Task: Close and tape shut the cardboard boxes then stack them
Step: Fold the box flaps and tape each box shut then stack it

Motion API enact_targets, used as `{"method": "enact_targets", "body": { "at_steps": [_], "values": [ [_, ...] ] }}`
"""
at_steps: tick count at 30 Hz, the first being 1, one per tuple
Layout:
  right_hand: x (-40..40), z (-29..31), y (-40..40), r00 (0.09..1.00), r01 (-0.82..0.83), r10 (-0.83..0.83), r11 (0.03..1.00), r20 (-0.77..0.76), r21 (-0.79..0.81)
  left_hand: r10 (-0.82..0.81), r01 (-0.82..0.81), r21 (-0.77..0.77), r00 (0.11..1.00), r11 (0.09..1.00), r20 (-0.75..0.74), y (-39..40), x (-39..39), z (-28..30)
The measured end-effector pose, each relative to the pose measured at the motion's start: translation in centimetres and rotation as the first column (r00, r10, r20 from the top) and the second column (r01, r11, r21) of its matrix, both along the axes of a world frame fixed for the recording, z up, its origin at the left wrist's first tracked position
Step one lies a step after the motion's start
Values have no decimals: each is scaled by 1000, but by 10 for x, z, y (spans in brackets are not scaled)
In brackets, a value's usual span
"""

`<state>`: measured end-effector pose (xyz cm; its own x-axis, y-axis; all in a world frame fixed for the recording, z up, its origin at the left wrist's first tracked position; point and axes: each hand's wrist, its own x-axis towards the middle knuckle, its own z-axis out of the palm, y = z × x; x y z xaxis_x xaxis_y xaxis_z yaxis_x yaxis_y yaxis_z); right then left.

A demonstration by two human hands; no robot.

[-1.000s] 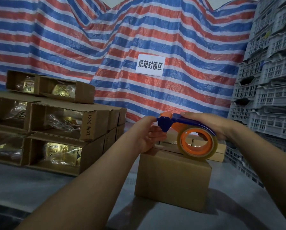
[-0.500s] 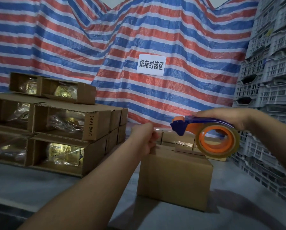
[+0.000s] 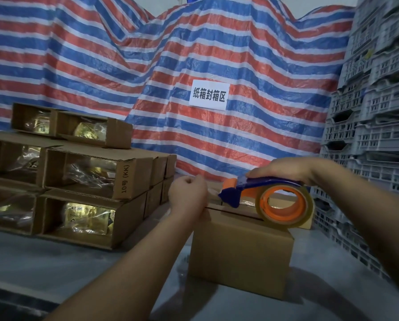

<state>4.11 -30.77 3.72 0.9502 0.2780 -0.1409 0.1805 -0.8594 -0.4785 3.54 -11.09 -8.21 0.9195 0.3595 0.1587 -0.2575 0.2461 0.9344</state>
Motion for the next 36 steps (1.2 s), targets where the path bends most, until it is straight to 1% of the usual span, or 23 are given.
{"method": "enact_targets", "body": {
  "at_steps": [2, 4, 6, 9, 14, 19, 23, 25, 28, 29, 32, 36],
  "values": [
    [1, 0, 4, 1000, -8, 9, 999, 19, -47, 13, -12, 73, 1000, 997, -14, 10, 0, -9],
    [2, -1, 8, 1000, -5, 7, 998, 22, -60, -30, 37, 101, 997, 994, -70, 20, -1, -19],
    [3, -1, 11, 1000, 10, -10, 998, 13, -64, -57, 69, 142, 994, 988, -90, 24, -2, -26],
    [5, -1, 13, 999, 34, -34, 997, 8, -69, -86, 100, 131, 991, 986, -104, 27, 1, -31],
    [7, -3, 14, 998, -11, 20, 992, 64, -129, -98, 112, 112, 988, 987, -122, 28, 6, -34],
    [9, -4, 11, 998, 13, -5, 993, 66, -116, -115, 129, 97, 984, 987, -140, 28, 11, -43],
    [10, -5, 9, 997, 11, -3, 994, 73, -108, -114, 138, 131, 977, 982, -181, 28, 17, -53],
    [10, -5, 9, 997, 10, -2, 994, 74, -110, -112, 153, 173, 968, 973, -224, 26, 19, -57],
    [11, -6, 11, 997, 4, 6, 993, 80, -116, -87, 175, 217, 928, 961, -362, 20, 19, -55],
    [11, -6, 11, 996, 4, 6, 993, 87, -115, -116, 210, 209, 914, 955, -390, 18, 19, -55],
    [12, -7, 11, 995, 2, 6, 996, 95, -86, -243, 319, 164, 898, 933, -367, 16, 22, -56],
    [12, -7, 13, 996, -5, 12, 997, 86, -76, -262, 332, 147, 895, 932, -360, 16, 26, -60]
  ]
}}
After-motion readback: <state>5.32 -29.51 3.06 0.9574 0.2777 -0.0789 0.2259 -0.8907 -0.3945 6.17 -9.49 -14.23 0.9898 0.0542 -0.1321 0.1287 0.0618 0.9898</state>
